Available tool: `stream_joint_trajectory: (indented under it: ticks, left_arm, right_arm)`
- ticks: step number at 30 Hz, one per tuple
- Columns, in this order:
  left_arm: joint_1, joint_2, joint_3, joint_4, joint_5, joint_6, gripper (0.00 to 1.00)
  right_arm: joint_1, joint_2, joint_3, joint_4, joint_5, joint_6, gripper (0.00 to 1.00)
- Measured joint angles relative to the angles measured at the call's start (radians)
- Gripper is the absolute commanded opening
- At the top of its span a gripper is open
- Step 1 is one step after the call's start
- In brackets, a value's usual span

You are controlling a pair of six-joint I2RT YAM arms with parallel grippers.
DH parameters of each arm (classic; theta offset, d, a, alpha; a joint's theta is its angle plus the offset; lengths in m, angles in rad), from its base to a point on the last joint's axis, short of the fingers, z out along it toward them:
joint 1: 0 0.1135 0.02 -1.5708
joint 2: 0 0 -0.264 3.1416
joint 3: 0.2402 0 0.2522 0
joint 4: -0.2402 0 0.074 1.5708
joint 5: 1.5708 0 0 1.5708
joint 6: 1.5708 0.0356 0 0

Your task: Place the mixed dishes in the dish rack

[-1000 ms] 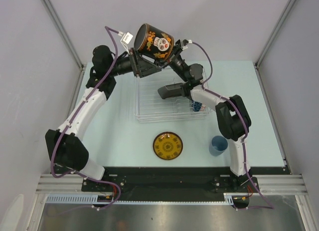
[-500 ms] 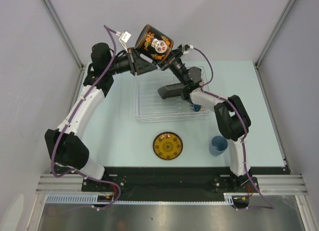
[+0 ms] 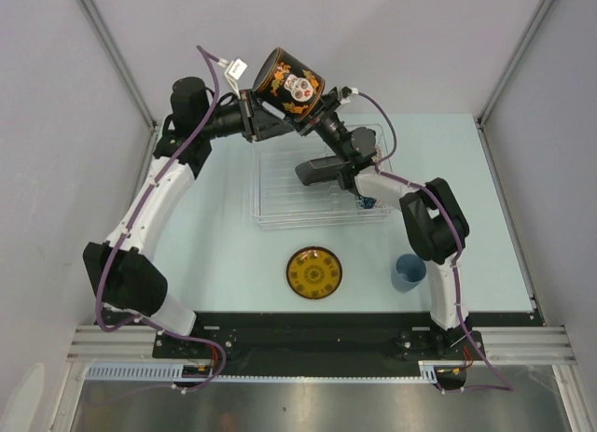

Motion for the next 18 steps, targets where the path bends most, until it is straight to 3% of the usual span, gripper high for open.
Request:
stream_joint_trajectory:
  ticks: [2, 5, 7, 18]
  left_arm:
    - [0.001, 0.006, 0.018, -0.025, 0.000, 0.040, 0.01]
    - [0.005, 0.023, 0.048, -0.049, 0.005, 0.079, 0.00]
    - [0.013, 0.024, 0.053, -0.063, 0.012, 0.092, 0.00]
    - [0.162, 0.023, 0.062, -0.041, 0.029, 0.064, 0.00]
  right_arm:
    - [0.002, 0.000, 0.000, 0.014, -0.043, 0.029, 0.67]
    - [0.014, -0.002, 0.000, 0.030, -0.089, 0.035, 0.80]
    - [0.014, -0.002, 0.000, 0.030, -0.111, 0.039, 1.00]
    - [-0.051, -0.059, -0.092, 0.005, -0.211, 0.020, 1.00]
